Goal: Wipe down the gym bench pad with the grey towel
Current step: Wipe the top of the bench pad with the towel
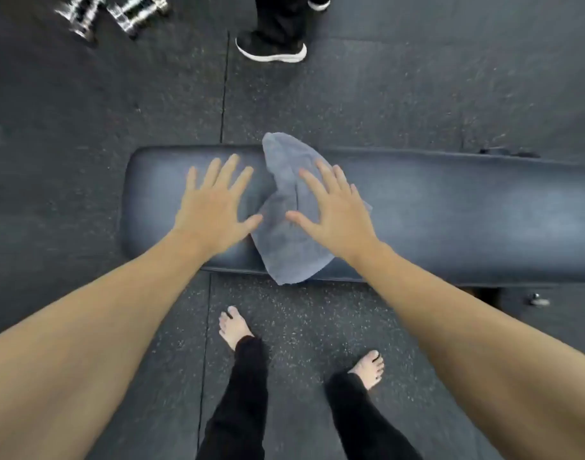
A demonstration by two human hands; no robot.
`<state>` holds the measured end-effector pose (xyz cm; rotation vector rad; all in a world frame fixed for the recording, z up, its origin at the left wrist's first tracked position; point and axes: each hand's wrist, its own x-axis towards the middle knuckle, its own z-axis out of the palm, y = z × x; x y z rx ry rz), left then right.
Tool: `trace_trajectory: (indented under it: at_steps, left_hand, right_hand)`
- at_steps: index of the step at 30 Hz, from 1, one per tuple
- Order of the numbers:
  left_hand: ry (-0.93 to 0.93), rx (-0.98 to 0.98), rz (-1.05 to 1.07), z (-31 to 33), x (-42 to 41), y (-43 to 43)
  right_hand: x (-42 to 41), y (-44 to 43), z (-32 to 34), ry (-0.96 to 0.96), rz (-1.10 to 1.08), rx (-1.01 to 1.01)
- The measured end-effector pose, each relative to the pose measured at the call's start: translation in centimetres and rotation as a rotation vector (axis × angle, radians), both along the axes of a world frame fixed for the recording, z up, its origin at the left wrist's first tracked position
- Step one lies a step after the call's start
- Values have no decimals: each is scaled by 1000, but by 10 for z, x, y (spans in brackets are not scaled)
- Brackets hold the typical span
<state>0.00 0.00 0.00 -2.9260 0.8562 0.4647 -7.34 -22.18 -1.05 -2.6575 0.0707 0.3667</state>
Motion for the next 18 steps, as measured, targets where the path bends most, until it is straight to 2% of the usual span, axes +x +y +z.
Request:
trace_trajectory:
  at_steps: [5, 10, 14, 18]
  left_hand:
    - [73, 66, 65, -65, 23, 39]
    - [277, 122, 212, -107, 29, 74]
    - [283, -26, 202, -123, 24, 92]
    - [205, -156, 175, -128, 23, 115]
  right_hand:
    - [30, 27, -70, 23, 11, -1]
    - [52, 43, -112, 0, 0, -79]
    - [51, 59, -135, -55, -11, -171]
    - [62, 83, -143, -96, -31, -161]
